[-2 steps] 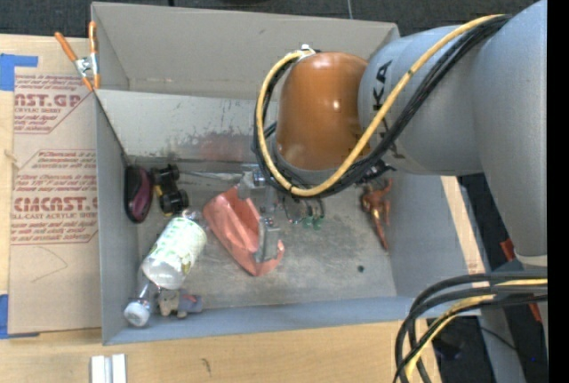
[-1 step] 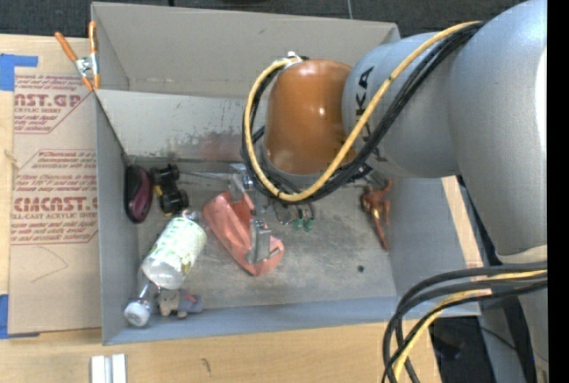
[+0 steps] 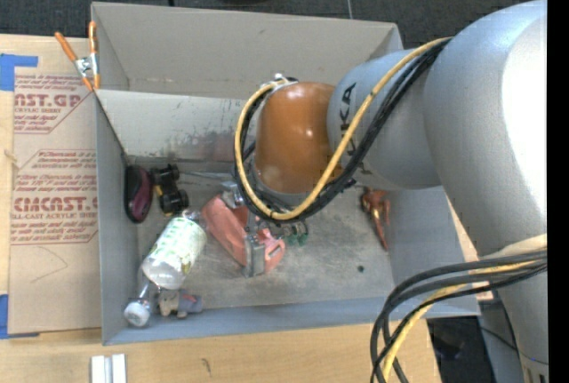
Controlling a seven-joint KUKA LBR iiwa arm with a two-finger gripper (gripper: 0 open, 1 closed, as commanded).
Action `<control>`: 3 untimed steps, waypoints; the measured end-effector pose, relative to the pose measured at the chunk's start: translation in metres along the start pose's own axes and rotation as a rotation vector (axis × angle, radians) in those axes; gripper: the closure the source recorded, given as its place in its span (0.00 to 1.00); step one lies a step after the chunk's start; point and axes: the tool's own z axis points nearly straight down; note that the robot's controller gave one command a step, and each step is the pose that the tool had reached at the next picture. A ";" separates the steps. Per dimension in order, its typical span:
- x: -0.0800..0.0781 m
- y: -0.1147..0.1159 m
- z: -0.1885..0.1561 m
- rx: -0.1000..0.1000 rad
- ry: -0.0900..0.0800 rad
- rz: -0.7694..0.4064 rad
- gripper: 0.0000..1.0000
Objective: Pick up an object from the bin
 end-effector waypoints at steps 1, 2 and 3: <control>-0.036 0.004 0.018 -0.005 0.006 -0.060 1.00; -0.037 0.004 0.018 -0.006 0.005 -0.060 1.00; -0.003 -0.045 -0.162 0.000 0.002 -0.205 1.00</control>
Offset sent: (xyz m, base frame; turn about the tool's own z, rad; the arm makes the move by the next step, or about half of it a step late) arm 0.0000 0.0000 0.0000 0.0000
